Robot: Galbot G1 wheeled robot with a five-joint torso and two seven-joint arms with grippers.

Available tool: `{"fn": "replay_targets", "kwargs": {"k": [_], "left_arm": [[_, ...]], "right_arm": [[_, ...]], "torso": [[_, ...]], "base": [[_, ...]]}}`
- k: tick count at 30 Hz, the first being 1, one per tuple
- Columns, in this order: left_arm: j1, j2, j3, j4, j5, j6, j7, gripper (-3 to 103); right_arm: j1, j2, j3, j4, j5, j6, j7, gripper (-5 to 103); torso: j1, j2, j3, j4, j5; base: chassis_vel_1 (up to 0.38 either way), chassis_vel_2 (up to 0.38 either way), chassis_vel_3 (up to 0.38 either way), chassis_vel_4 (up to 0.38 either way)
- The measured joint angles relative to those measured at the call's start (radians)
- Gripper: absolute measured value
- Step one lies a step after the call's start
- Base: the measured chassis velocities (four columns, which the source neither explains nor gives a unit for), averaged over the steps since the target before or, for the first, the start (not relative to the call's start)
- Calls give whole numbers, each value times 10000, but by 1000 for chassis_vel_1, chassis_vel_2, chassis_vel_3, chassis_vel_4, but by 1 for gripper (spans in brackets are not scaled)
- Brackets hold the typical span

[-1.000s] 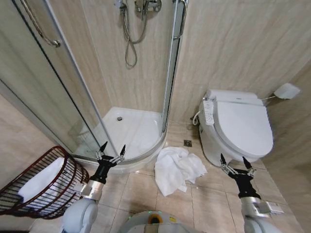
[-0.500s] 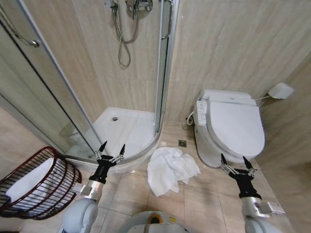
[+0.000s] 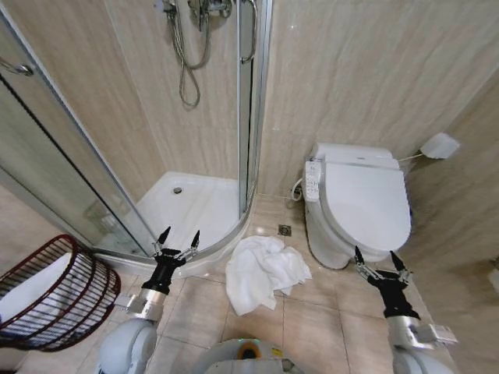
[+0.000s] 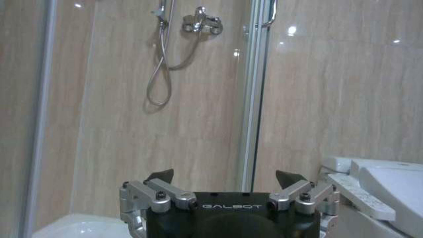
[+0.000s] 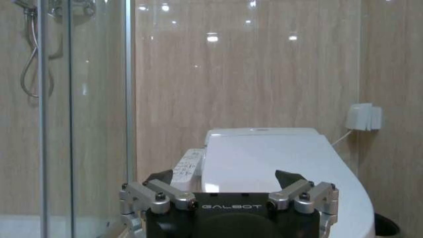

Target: Discard the used towel into the hamper.

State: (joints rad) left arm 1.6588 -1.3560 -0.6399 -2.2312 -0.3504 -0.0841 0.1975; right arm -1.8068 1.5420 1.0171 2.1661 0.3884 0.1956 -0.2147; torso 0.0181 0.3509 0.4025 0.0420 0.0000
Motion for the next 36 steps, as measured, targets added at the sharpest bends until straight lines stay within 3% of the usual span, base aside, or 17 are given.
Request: {"fn": "replay_targets", "kwargs": {"k": [24, 36], "left_arm": [[39, -84, 14, 193, 157, -98, -5, 100], [-14, -78, 73, 328, 255, -501, -355, 100]], "right_arm": [[75, 33, 20, -267, 47, 239, -610, 100], [144, -5, 102, -636, -90, 534, -728, 100]], "torso": [[0, 0, 0, 2, 1], [0, 0, 0, -3, 1]], "base": [[71, 73, 100, 100], [61, 60, 72, 59]]}}
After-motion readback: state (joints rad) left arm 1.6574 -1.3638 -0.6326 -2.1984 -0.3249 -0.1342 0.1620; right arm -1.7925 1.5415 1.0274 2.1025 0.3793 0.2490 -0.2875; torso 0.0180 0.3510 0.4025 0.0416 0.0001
